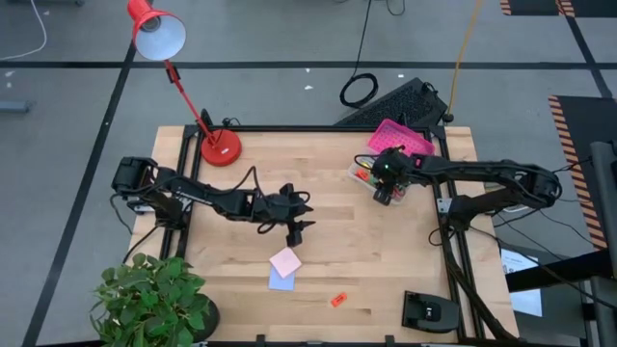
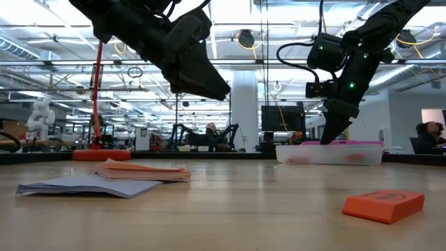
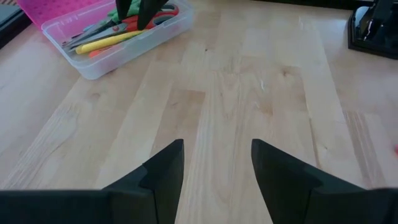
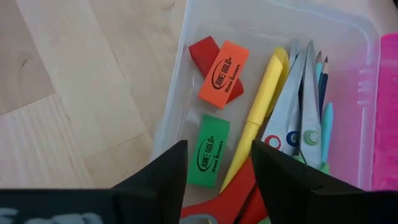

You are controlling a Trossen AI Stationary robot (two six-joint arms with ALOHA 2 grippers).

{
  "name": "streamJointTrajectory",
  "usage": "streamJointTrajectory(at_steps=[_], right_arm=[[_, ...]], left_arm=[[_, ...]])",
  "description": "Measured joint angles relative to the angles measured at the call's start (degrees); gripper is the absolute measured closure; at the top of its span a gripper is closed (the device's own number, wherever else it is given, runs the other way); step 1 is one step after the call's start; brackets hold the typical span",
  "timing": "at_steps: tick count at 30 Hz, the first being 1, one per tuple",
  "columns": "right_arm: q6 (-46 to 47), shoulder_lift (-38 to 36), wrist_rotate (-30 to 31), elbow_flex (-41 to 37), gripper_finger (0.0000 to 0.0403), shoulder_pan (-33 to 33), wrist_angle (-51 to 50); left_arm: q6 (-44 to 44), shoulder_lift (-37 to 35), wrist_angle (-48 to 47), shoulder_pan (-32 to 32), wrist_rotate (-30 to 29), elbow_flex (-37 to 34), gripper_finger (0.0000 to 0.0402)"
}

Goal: Pack school essentials
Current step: Put the orange eraser into the supply box

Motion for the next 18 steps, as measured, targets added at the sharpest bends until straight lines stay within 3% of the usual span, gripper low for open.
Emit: streamJointTrajectory(at_steps=[10,18], right_arm=[[-0.39,-8.4,0.0,-0.04,0.0228,1.42,-0.43],[-2.94,-13.41,0.02,-0.04,0.0229,9.58,-0.23]], left_arm=[[0.02,0.0,0.68,-0.2,0.02,0.0,0.021],[-0.43,0.0,0.88,-0.31,0.0,0.0,0.021]])
